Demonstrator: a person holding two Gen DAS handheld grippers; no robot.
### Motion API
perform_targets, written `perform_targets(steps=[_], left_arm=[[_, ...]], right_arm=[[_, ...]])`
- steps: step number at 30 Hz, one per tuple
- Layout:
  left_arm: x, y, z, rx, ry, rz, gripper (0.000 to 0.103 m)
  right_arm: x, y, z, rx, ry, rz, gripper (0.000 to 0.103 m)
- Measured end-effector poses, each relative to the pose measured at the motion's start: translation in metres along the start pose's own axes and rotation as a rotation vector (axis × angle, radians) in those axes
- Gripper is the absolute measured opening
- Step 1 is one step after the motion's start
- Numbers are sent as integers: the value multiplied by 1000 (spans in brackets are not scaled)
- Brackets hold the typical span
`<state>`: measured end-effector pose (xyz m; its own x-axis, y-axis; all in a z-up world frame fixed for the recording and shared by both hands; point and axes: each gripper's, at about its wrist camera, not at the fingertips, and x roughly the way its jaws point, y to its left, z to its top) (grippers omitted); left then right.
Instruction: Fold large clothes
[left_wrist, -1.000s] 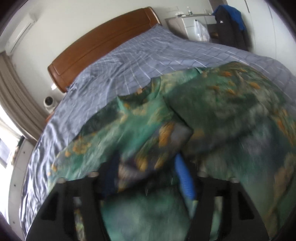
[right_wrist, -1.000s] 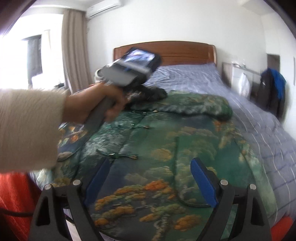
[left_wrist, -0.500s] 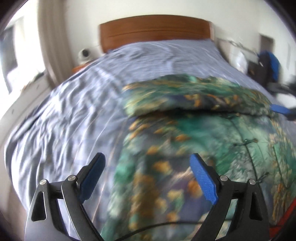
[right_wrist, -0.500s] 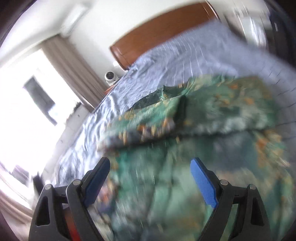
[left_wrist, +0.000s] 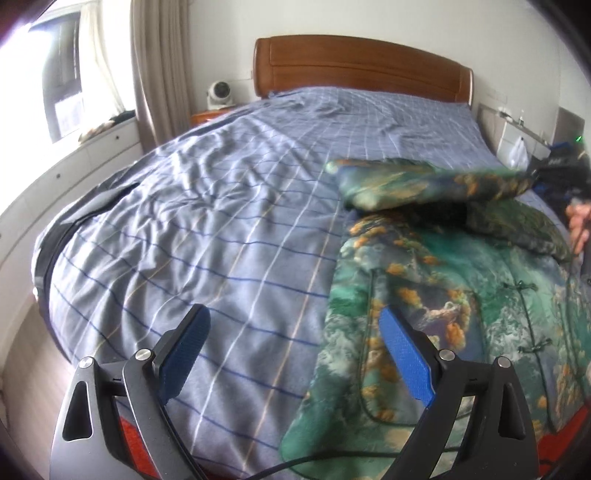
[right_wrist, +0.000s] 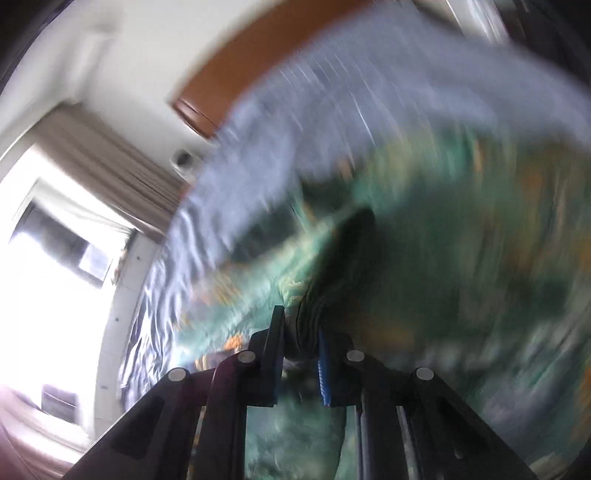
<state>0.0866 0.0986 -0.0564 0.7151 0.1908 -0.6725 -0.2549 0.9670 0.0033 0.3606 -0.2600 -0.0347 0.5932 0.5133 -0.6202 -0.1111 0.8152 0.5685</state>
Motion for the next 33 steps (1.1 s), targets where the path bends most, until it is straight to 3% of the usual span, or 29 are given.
perform_targets(steps=[2, 3, 7, 8, 10, 12, 13, 18, 22, 27, 31, 33], left_arm=[[5, -5, -2, 15, 11, 9, 94], [8, -8, -2, 19, 22, 6, 94], [9, -23, -4, 61, 33, 1, 94], [7, -26, -5, 75, 32, 6, 94], [4, -30, -5, 104, 24, 21, 94], [2, -30, -3, 112, 21, 30, 94], [2, -28, -2, 108, 20, 29, 94], [3, -23, 4, 65, 24, 15, 94], [3, -26, 4, 69, 25, 5, 94], [-7, -31, 17, 64, 12, -15, 94], [-24, -37, 32, 59, -40, -38, 98], [-32, -42, 38, 62, -66, -49, 99]], right_arm=[[-18, 5, 1, -90, -99, -77, 16], [-14, 1, 0, -110, -88, -123, 16], [35, -34, -23, -115, 124, -270, 23], [46, -44, -31, -90, 158, -269, 27], [46, -52, -37, -61, 129, -242, 34], [36, -51, -38, -45, 98, -217, 56], [31, -49, -36, -41, 91, -211, 59], [-24, -29, -42, -104, -6, -191, 64], [-76, -9, -79, -177, -73, -190, 72], [-121, 3, -155, -227, -112, -154, 79], [-146, 11, -214, -361, -121, -228, 79], [-153, 14, -228, -407, -125, -258, 85]])
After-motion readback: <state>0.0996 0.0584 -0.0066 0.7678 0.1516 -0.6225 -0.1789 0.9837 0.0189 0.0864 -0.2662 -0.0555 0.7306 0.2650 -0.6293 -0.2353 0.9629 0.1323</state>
